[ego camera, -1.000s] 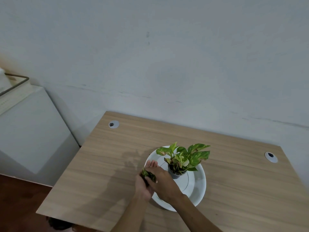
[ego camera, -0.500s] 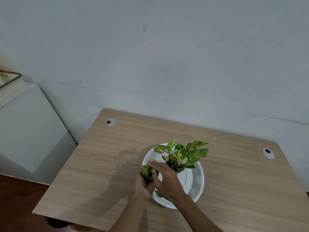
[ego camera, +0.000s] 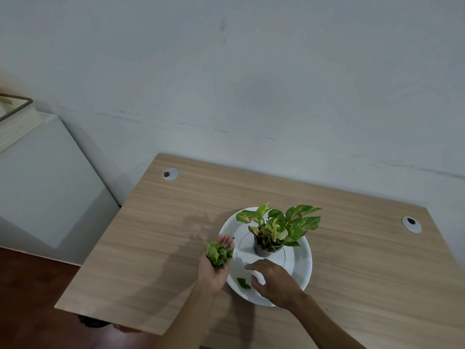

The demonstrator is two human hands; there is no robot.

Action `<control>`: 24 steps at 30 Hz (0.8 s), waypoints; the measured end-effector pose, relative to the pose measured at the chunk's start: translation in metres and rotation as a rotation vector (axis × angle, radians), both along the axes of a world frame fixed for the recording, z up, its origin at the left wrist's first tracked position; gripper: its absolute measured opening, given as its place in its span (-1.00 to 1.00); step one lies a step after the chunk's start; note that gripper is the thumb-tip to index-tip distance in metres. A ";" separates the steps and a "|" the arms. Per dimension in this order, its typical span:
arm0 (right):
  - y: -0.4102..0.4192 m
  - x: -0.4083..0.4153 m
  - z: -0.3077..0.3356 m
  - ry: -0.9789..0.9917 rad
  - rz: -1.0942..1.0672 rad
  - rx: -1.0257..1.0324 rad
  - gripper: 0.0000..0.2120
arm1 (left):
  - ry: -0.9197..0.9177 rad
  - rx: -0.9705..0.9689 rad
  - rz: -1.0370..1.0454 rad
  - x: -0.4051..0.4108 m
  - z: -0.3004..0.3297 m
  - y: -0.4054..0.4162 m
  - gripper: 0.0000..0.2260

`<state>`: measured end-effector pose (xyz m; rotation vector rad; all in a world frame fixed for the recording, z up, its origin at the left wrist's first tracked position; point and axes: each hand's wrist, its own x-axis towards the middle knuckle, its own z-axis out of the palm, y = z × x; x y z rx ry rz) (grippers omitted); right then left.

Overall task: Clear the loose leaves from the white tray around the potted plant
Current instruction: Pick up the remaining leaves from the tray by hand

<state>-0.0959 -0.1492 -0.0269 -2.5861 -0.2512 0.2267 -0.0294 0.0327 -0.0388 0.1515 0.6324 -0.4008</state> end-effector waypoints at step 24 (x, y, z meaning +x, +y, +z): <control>0.010 0.018 -0.036 0.115 0.043 -0.028 -0.73 | 0.052 0.095 -0.024 -0.004 -0.018 0.012 -0.66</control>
